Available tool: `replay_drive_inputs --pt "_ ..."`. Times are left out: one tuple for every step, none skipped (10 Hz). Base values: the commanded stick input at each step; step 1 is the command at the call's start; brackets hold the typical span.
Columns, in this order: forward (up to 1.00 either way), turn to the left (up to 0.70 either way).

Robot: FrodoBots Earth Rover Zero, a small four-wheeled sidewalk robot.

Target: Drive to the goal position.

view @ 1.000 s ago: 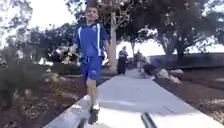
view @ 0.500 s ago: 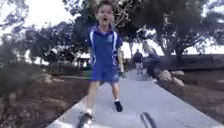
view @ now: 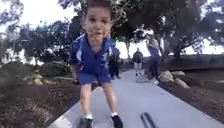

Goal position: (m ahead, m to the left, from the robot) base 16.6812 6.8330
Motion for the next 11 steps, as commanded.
replay_drive_inputs --pt "0.98 -0.27" --pt "0.98 0.00" --pt "0.98 0.00" --pt "0.98 -0.30" --pt "0.98 -0.35" --pt "0.98 0.00" --pt "0.98 0.00" --pt "0.98 0.00" --pt "0.98 0.00" --pt "0.98 0.00" --pt "0.98 0.00"
